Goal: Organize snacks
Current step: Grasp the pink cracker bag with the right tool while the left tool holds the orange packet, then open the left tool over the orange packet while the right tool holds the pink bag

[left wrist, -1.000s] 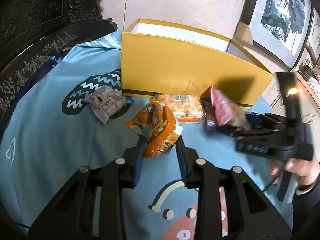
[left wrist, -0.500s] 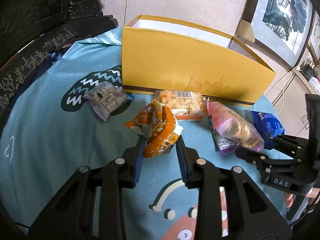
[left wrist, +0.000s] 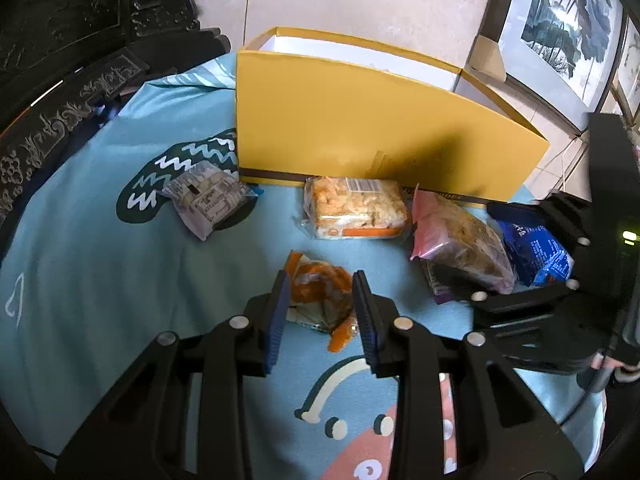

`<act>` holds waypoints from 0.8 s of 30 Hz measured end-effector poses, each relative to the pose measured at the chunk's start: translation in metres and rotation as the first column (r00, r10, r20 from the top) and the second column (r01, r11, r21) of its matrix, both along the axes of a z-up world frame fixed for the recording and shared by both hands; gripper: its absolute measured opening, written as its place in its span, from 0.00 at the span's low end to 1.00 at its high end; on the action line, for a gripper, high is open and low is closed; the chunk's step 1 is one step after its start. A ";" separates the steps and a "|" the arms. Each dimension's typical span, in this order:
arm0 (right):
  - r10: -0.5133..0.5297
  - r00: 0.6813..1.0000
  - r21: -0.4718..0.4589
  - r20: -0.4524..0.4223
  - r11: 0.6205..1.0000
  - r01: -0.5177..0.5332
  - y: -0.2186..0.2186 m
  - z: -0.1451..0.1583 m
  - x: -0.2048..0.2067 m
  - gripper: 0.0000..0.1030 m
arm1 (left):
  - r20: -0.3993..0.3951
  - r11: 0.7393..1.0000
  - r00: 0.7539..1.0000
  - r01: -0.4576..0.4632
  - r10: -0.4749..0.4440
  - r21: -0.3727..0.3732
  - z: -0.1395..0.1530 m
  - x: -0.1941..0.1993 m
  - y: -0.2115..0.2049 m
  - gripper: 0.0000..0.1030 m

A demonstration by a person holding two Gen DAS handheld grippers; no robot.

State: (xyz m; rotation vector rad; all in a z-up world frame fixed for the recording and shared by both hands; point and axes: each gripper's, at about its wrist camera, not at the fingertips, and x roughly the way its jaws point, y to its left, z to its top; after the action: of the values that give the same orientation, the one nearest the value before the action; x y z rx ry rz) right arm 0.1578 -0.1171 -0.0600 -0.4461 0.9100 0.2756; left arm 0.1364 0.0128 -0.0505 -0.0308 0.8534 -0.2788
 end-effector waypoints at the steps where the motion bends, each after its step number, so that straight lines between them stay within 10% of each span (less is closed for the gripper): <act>1: -0.008 0.999 0.019 -0.034 1.000 0.009 -0.002 -0.004 0.006 0.67 | -0.003 1.000 1.000 -0.002 0.002 0.001 -0.001 0.001 0.000 0.32; 6: -0.072 0.996 0.225 -0.043 0.971 0.080 -0.029 0.020 0.000 0.39 | -0.020 1.000 0.999 -0.030 0.030 -0.005 -0.004 0.003 0.005 0.41; 15: -0.199 0.973 0.605 -0.117 0.763 0.229 -0.088 0.021 -0.063 0.36 | -0.027 0.998 0.998 -0.058 0.059 0.015 -0.011 0.008 0.006 0.52; 24: -0.169 0.979 0.688 -0.118 0.697 0.203 -0.093 0.023 -0.070 0.36 | 0.018 0.997 0.998 -0.065 0.065 0.038 -0.010 0.005 0.001 0.72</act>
State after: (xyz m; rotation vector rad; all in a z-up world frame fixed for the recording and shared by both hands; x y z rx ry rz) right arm 0.0876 -0.2101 -0.0372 0.3671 0.8162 0.4206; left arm 0.1418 0.0143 -0.0607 -0.0206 0.8395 -0.2013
